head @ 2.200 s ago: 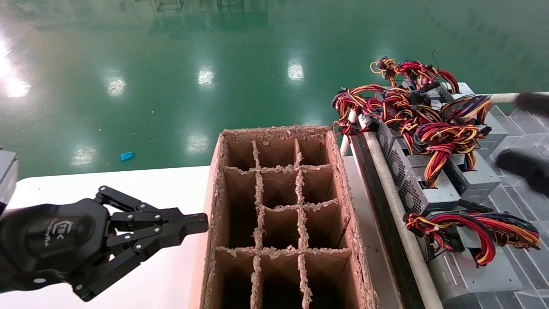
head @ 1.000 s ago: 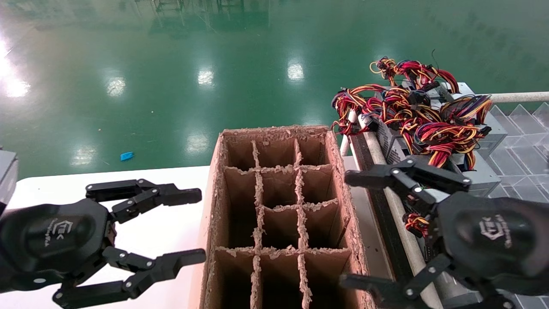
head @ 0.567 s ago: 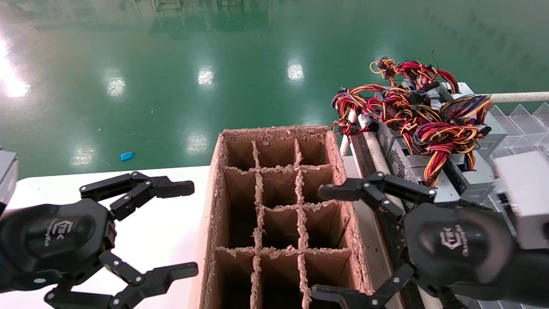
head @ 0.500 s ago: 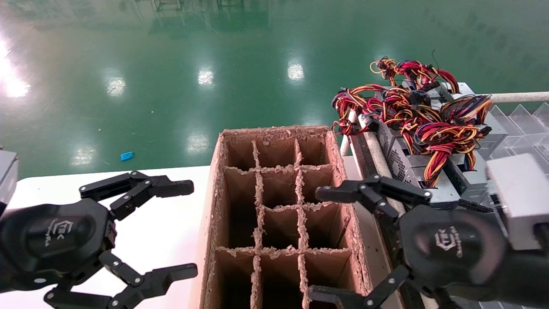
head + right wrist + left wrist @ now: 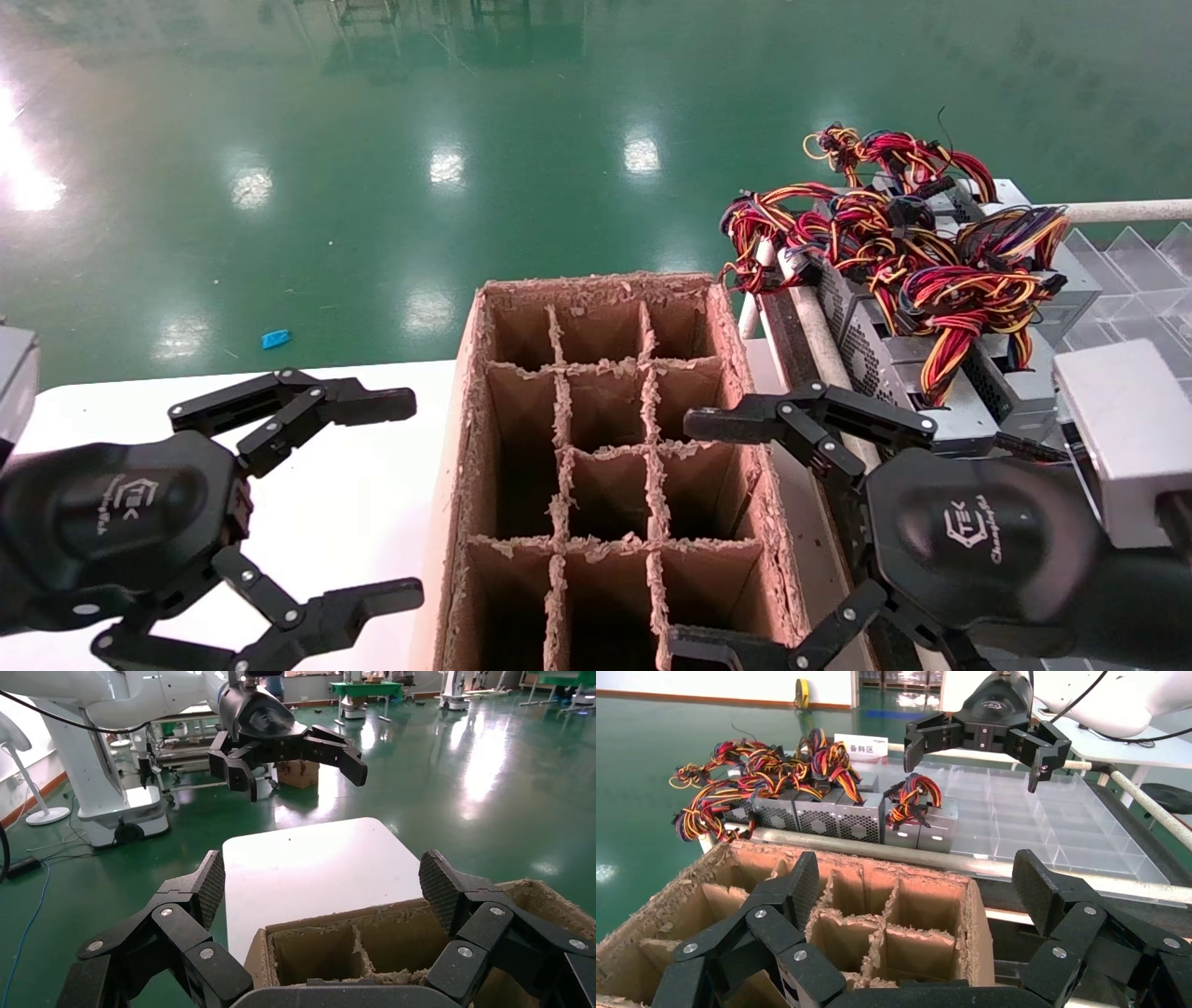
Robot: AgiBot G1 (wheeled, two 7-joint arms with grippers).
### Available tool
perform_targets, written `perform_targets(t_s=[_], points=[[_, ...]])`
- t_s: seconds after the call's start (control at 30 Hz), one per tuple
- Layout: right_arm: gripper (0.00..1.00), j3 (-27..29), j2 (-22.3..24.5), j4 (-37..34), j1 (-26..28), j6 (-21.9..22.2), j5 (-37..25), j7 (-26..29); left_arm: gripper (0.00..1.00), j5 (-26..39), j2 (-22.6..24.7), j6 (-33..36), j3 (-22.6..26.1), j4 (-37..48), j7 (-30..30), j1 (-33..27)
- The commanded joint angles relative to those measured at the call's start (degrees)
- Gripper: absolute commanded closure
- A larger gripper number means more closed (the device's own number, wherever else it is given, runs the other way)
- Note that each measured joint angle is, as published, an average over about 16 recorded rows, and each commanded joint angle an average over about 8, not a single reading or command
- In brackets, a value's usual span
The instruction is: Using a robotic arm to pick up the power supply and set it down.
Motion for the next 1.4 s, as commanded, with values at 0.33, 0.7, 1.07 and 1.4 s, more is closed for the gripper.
perform_targets(t_s=[0.33,0.7,1.07,1.4], points=[[0.0,-0.75,0.53,-0.1,0.34,0.3,0.71,-0.3,0.0,0.0,0.0,0.0,0.0,0.0,0.0,0.0],[0.0,-1.02,0.72,-0.15,0.48,0.41,0.98,-0.38,0.08,0.0,0.0,0.0,0.0,0.0,0.0,0.0],[0.0,-1.13,0.78,-0.19,0.52,0.47,1.07,-0.42,0.0,0.0,0.0,0.0,0.0,0.0,0.0,0.0],[0.0,-1.16,0.81,-0.19,0.55,0.5,1.12,-0.46,0.0,0.0,0.0,0.0,0.0,0.0,0.0,0.0]])
